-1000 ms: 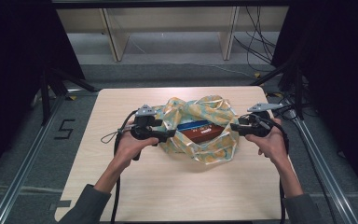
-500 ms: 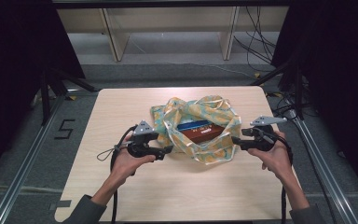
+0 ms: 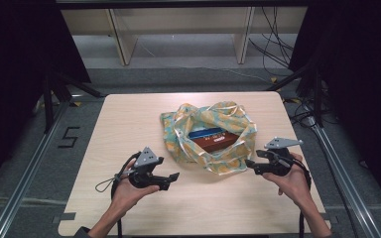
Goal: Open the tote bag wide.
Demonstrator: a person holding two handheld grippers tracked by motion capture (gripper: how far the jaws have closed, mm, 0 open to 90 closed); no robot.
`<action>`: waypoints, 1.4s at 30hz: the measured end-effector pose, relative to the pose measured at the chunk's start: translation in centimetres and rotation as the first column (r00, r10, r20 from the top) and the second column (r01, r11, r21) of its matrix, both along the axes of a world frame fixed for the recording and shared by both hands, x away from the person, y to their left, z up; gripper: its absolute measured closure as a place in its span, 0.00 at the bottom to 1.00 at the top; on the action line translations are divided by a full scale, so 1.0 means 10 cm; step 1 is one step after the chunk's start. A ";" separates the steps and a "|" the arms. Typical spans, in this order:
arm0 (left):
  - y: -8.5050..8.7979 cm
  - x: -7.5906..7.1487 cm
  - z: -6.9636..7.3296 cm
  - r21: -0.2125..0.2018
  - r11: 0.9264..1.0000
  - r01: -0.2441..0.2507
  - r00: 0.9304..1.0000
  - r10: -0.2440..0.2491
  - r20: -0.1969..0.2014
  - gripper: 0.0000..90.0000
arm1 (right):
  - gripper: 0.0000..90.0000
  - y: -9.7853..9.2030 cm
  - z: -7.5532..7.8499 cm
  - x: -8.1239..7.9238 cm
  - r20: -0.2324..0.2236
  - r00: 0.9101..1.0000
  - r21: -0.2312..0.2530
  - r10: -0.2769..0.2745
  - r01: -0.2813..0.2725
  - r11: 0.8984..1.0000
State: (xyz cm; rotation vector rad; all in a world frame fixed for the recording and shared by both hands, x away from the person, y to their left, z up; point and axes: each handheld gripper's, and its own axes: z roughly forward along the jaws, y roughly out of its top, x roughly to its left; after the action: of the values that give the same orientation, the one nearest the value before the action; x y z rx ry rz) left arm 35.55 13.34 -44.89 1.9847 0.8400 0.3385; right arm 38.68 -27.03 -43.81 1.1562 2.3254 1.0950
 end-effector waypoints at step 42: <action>0.16 -0.36 -0.48 0.051 0.999 -0.020 0.999 0.022 -0.031 0.20 | 0.39 -0.07 -0.51 -0.73 -0.080 0.997 -0.037 0.025 -0.028 0.999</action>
State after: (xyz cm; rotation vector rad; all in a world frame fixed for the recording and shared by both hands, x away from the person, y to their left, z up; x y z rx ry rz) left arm 32.00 14.95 -49.73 2.0338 0.8811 0.3440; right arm 31.43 -27.76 -48.88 1.1790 2.4171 1.0271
